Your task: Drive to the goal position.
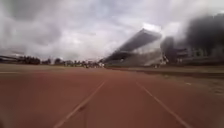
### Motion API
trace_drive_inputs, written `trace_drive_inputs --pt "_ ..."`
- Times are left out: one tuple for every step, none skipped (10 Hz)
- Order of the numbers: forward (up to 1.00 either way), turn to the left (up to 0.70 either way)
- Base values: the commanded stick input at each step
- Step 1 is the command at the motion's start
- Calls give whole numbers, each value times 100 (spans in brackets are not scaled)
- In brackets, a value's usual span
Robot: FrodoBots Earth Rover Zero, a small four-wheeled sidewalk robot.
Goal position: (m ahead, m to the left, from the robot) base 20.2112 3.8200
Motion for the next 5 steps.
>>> trace_drive_inputs --pt "85 -31" --pt "85 -34" --pt "85 -34" --pt "85 -34" --pt "85 -24"
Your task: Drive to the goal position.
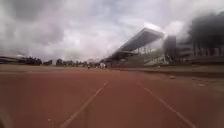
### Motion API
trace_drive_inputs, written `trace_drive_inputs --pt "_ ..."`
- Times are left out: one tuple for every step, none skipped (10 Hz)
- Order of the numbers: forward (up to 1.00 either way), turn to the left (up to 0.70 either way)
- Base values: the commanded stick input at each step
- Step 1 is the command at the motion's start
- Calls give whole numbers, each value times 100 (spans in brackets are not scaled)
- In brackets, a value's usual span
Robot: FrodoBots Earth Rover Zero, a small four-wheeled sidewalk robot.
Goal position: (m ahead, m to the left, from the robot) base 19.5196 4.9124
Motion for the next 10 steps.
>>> trace_drive_inputs --pt "85 -1" --pt "85 0" --pt "85 0" --pt "85 0" --pt "85 0" --pt "85 0" --pt "85 0" --pt "85 0" --pt "85 0" --pt "85 0"
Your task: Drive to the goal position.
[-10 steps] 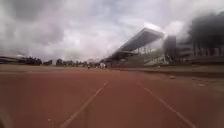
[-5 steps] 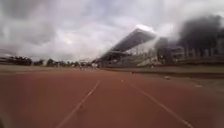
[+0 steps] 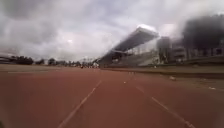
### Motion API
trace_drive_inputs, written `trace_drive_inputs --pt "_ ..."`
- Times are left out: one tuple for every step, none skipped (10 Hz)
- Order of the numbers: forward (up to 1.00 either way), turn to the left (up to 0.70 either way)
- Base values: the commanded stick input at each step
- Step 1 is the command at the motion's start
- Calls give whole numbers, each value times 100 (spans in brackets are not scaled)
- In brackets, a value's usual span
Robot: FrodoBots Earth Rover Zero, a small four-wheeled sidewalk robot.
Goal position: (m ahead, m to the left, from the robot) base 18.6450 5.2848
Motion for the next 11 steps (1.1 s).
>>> trace_drive_inputs --pt "85 0" --pt "85 0" --pt "85 0" --pt "85 0" --pt "85 0" --pt "85 0" --pt "85 0" --pt "85 0" --pt "85 0" --pt "85 0" --pt "85 0"
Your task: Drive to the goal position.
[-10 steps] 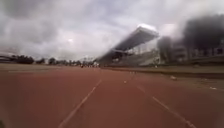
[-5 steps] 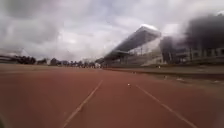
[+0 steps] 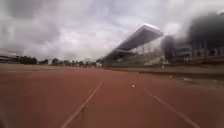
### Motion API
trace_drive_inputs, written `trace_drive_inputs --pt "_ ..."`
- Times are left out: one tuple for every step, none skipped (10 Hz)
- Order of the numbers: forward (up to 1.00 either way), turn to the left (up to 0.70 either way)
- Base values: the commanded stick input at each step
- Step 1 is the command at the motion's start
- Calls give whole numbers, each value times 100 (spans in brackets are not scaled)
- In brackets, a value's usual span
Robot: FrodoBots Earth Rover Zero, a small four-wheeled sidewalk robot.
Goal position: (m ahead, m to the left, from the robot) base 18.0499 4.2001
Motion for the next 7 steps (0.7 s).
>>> trace_drive_inputs --pt "85 0" --pt "85 0" --pt "85 0" --pt "85 0" --pt "85 0" --pt "85 0" --pt "85 0"
